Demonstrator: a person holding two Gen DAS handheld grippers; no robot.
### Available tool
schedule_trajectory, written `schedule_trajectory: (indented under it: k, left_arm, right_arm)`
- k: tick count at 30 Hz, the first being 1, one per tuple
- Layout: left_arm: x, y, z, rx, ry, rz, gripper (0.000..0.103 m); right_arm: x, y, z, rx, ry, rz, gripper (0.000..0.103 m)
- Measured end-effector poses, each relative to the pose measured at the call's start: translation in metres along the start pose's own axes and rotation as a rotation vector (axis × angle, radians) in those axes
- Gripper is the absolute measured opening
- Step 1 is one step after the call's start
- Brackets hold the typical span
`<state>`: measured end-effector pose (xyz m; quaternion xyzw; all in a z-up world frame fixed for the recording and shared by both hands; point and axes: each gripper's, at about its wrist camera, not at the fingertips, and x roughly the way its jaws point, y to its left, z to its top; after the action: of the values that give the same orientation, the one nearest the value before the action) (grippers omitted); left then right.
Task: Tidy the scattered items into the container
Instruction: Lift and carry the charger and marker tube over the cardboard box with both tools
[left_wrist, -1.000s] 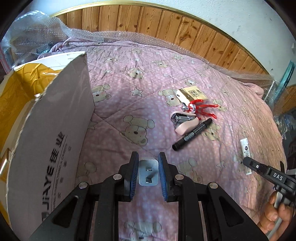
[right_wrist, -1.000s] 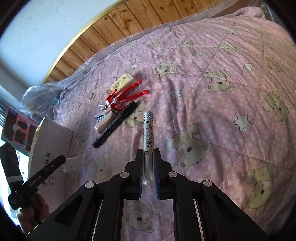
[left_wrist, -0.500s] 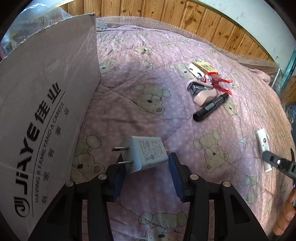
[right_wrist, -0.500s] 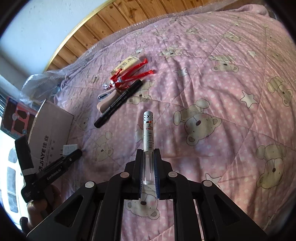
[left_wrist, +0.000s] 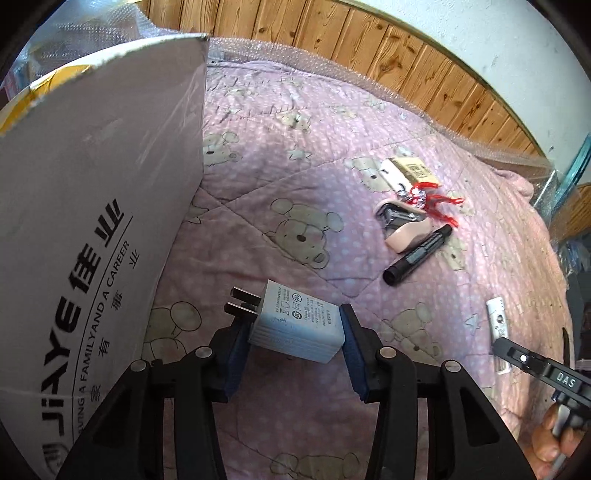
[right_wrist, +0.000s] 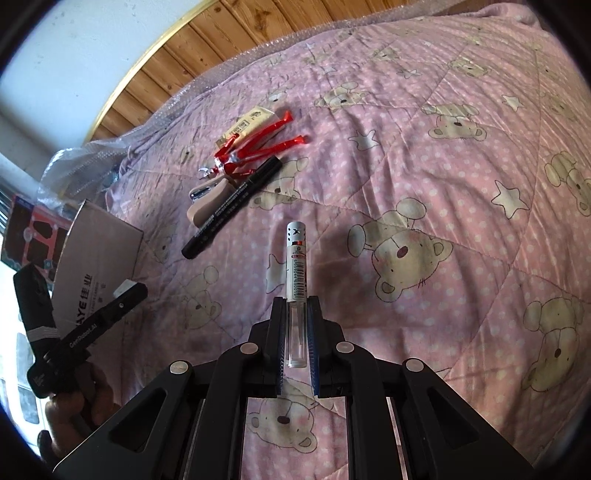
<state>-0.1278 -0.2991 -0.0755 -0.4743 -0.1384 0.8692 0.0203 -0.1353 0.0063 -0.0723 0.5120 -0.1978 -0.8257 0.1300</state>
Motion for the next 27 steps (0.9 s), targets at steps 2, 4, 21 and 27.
schedule_trajectory:
  k: [2,4,21,27]
  left_arm:
    - [-0.009,-0.002,-0.001,0.000,-0.010,-0.016,0.047]
    - [-0.019,-0.004,-0.002,0.005,-0.020,-0.023,0.047]
    - [-0.094,-0.028,-0.010,0.064,-0.061,0.128,0.047]
    - [-0.125,-0.023,-0.012,0.065,-0.102,0.145,0.047]
  right_arm:
    - [-0.002,0.004,0.000,-0.007,-0.004,0.004,0.011]
    - [-0.005,0.009,-0.002,-0.016,-0.007,0.009,0.011]
    - [-0.047,0.078,-0.026,-0.154,-0.048,0.046,0.011]
    - [-0.056,0.113,-0.036,-0.226,-0.056,0.059,0.011]
